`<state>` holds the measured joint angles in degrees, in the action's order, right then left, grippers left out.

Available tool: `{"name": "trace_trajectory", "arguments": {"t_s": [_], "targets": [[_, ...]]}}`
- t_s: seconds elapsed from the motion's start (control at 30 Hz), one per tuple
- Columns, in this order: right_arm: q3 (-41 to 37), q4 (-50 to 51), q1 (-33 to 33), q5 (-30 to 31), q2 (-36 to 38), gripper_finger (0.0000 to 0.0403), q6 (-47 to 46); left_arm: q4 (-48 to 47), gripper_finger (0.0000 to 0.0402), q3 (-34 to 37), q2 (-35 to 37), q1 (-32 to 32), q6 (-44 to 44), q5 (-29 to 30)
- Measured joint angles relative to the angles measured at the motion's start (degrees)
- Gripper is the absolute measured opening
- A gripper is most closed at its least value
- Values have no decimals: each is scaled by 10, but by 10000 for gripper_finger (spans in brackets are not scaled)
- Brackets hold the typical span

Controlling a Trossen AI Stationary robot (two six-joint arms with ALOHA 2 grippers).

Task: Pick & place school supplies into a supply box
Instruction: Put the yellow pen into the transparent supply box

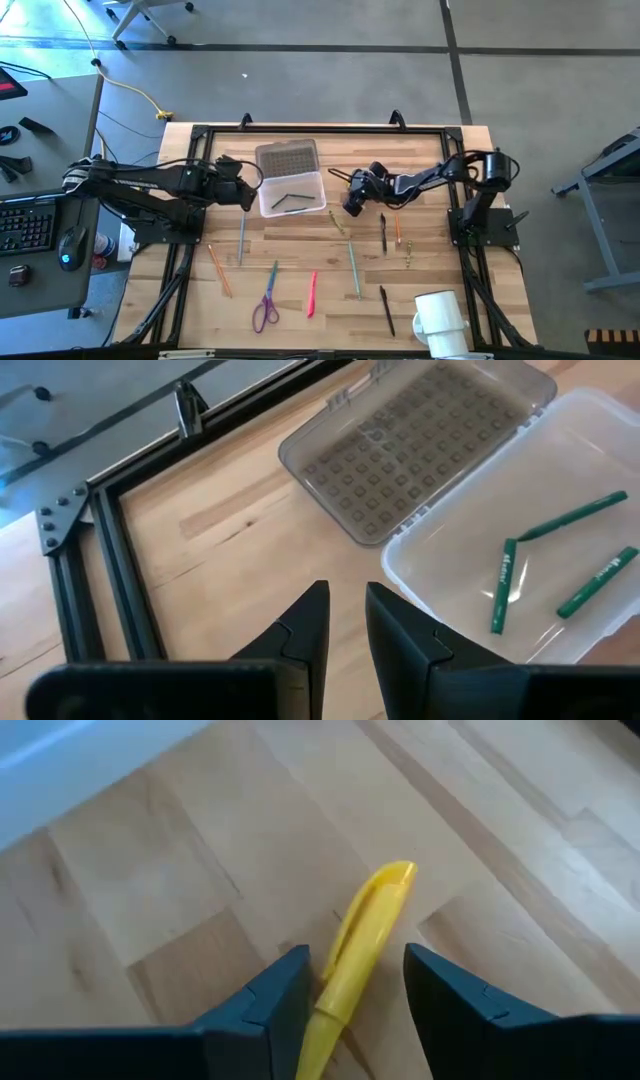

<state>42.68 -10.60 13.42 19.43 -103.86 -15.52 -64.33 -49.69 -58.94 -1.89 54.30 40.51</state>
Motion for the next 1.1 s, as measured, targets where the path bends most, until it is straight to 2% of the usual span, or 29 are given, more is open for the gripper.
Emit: {"name": "trace_trajectory", "arguments": {"t_s": [0.1,0.3,0.4,0.53,0.63,0.77,0.9,1.0,1.1], "targets": [[2,-15,10,-15,-17,151,-16,0,104,0,0,0,0,0],[2,-20,14,-5,-37,133,-46,0,104,0,-5,0,0,-10],[2,-17,13,2,-38,107,-46,-1,104,0,-5,0,-1,-24],[2,-16,12,4,-39,53,-38,-1,104,0,-5,0,-4,-55],[1,-24,11,-8,-39,19,-38,-1,104,0,-5,0,-5,-54],[-1,-61,5,-32,-36,27,-53,3,104,0,-5,0,-4,-44],[-2,-60,-14,-29,-11,41,-64,2,104,0,-5,0,-5,-52],[-4,-68,-29,-24,22,30,-40,2,104,0,-5,0,-5,-52],[-1,-144,-34,-25,51,19,-6,1,104,0,-5,0,-8,-52]]}}
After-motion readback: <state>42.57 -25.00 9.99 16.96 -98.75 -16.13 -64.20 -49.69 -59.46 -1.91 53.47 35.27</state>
